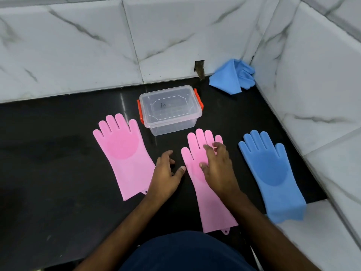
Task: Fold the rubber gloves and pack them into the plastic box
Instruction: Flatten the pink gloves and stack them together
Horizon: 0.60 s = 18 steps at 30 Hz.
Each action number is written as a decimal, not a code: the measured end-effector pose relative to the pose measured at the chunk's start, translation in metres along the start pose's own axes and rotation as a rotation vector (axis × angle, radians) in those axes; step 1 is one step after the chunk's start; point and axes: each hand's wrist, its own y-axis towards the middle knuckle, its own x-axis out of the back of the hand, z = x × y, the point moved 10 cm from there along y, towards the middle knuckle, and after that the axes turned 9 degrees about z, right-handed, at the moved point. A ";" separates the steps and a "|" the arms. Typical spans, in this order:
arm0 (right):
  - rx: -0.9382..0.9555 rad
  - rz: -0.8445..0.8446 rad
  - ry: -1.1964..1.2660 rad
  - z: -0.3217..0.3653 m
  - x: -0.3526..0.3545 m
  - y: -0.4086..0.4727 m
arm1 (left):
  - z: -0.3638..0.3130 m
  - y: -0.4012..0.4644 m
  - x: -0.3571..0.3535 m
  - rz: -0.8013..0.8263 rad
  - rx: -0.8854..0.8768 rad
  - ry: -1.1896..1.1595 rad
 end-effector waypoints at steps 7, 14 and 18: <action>0.257 0.059 0.082 0.094 -0.039 0.001 | 0.026 -0.025 0.087 -0.294 0.001 0.485; 0.131 0.184 0.338 0.163 -0.087 0.015 | 0.104 -0.040 0.138 -0.256 0.110 0.163; -0.077 0.385 0.565 0.174 -0.112 0.024 | 0.113 -0.035 0.148 -0.188 0.045 0.051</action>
